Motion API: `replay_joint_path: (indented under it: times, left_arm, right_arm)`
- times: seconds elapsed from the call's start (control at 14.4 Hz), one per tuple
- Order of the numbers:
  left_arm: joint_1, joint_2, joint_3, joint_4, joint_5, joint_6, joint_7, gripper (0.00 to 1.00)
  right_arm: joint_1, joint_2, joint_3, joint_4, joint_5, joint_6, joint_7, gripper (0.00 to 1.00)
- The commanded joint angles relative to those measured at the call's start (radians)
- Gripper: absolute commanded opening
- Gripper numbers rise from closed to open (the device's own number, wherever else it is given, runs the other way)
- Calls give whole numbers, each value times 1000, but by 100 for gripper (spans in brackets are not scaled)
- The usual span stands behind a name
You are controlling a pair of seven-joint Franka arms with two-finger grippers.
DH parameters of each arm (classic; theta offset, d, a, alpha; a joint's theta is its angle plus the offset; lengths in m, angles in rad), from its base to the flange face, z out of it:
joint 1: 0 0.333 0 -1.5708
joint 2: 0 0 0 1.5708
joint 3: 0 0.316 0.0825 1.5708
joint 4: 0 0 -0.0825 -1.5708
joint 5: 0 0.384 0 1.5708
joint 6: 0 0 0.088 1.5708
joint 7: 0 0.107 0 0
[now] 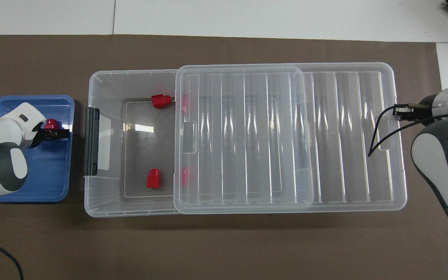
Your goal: Place red block in blue tray from box
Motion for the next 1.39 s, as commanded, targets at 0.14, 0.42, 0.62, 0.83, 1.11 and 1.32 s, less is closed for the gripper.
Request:
replay_joint_path:
  times: [0.14,0.42,0.62,0.83,1.11,1.32]
  left_arm:
    - [-18,-59,12,109,-21,-226,18,100]
    - [-19,-85,9,225,-21,-406,15,100]
    - [-19,-102,0,305,-21,-518,9,100]
    - [-19,-139,0,333,-21,-580,20,100]
    - [-70,-141,-3,321,-19,-540,14,100]
    - [-61,-177,1,351,-19,-555,11,100]
  right_arm:
    - [71,-21,-1,-3,25,-66,-22,0]
    - [121,-26,-1,-4,26,-100,-18,0]
    - [164,-32,-1,-4,26,-114,4,0]
    - [213,-36,-1,-6,26,-132,79,0]
    - [244,-38,3,-6,72,-140,82,0]
    - [266,-38,3,-6,86,-138,85,0]
